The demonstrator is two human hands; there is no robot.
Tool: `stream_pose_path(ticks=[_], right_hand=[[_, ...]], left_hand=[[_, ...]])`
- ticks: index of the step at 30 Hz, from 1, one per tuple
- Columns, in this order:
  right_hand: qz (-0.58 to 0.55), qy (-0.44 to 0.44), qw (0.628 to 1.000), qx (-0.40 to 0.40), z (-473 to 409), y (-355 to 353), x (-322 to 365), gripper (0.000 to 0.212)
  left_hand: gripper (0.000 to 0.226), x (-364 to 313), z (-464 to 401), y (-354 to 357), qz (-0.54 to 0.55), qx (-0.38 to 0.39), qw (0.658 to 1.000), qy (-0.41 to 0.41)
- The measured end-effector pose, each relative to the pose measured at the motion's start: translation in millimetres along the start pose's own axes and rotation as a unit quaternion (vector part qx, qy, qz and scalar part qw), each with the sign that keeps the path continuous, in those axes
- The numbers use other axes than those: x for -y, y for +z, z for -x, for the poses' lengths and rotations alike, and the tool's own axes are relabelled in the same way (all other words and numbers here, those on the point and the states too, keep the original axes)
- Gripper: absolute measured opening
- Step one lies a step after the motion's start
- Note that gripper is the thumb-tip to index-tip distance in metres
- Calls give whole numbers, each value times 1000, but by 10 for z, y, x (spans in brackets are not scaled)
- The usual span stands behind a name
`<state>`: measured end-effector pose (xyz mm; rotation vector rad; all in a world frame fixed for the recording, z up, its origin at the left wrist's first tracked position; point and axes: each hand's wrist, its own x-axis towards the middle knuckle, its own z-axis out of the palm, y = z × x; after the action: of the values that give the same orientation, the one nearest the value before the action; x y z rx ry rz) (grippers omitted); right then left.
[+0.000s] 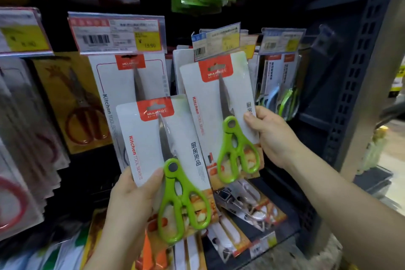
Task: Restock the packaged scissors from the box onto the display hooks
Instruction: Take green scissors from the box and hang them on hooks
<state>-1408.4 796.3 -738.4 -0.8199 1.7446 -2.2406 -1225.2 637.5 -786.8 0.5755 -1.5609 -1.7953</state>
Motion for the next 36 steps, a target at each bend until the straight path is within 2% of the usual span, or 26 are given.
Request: stream_pose_path(ticks=[4, 10, 16, 19, 24, 28, 32, 34, 36], right_hand=[[-32, -13, 999, 18, -94, 97, 12, 17], [-66, 60, 996, 23, 70, 122, -369, 14], [-60, 1, 998, 15, -143, 244, -159, 13], [-43, -12, 999, -10, -280, 292, -41, 13], [-14, 28, 997, -70, -407, 302, -164, 16], [73, 23, 991, -107, -577, 378, -189, 16], [224, 19, 953, -205, -564, 425, -211, 53], [209, -3, 962, -175, -324, 417, -239, 40], [137, 37, 989, -47, -30, 436, -303, 27]], left_hand=[[19, 67, -15, -71, 15, -16, 1000, -14], [17, 144, -34, -274, 0, -31, 999, -16], [16, 236, -46, -327, -11, -31, 999, -39], [16, 241, -40, -306, -14, -22, 999, -48], [14, 244, -28, -270, -15, -12, 998, -59], [15, 287, -30, -255, -29, -4, 998, -57], [17, 289, -21, -189, -32, 15, 998, -47], [18, 280, -6, -131, -24, 21, 999, -41], [18, 292, 16, -56, -20, 24, 999, -40]])
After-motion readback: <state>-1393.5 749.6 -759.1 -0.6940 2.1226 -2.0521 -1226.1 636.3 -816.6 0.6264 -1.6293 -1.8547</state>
